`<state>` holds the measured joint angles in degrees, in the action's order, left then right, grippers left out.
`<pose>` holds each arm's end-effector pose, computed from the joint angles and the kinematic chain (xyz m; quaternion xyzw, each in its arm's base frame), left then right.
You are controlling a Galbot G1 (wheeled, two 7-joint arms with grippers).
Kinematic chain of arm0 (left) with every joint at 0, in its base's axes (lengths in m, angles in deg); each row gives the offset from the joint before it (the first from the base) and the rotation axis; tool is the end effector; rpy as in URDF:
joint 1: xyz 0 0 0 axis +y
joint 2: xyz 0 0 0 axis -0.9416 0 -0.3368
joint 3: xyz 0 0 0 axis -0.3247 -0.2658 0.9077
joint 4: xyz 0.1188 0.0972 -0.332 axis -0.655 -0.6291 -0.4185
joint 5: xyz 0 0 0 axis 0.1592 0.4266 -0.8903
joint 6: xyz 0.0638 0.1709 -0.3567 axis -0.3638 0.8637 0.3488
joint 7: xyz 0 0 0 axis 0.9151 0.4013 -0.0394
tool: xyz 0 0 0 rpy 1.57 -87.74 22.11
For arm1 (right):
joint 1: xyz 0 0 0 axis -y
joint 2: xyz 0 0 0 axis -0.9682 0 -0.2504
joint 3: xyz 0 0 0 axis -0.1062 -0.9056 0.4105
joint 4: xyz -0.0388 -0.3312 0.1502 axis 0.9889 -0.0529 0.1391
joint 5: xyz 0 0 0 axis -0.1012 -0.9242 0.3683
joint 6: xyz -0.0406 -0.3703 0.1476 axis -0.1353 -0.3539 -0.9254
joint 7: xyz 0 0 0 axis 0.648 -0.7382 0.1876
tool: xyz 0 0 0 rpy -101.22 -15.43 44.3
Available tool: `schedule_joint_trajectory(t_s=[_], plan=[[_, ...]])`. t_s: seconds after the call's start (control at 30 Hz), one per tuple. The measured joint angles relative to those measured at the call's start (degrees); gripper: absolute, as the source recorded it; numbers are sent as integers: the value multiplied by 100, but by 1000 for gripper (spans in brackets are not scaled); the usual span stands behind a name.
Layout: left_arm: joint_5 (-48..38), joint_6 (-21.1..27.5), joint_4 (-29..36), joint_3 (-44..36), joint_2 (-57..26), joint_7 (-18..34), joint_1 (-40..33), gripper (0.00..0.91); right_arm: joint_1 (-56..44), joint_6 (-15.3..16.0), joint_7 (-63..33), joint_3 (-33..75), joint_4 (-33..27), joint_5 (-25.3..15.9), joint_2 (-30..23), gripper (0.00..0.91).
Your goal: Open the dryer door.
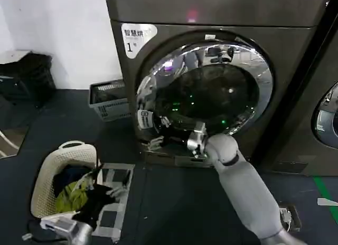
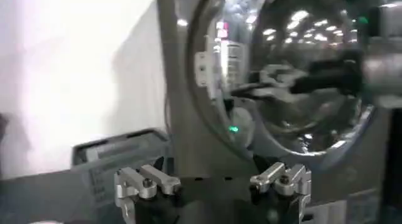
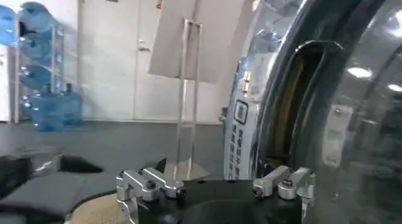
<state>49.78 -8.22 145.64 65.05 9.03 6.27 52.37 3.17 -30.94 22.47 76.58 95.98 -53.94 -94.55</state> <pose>0.1932 0.0907 -0.2265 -0.0580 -0.9983 -0.0033 0.0091 0.4550 0.0231 -0.2067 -0.6421 0.7645 -0.0463 0.0316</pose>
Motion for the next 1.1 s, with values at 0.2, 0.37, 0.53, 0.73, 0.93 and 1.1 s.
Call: schedule_joint_trajectory(t_s=[0.2, 0.37, 0.53, 0.73, 0.93, 1.1], plan=[[-528, -202, -239, 270, -324, -93, -312, 907, -174, -72, 254, 146, 144, 13, 114, 907], [-717, -319, -472, 376, -592, -267, -520, 907, -322, -119, 637, 286, 237, 119, 185, 907], [-878, -297, -681, 358, -854, -265, -757, 907, -431, -111, 882, 397, 276, 218, 278, 907], [-1114, -419, -899, 229, -1225, -286, -954, 907, -583, -135, 1361, 529, 381, 241, 373, 907], [-1202, -415, -1148, 90, -1574, -303, -1260, 907, -767, -171, 1757, 680, 517, 341, 486, 907], [-1385, -442, -1356, -64, -1814, -416, -1527, 907, -995, -187, 2032, 845, 700, 334, 627, 907]])
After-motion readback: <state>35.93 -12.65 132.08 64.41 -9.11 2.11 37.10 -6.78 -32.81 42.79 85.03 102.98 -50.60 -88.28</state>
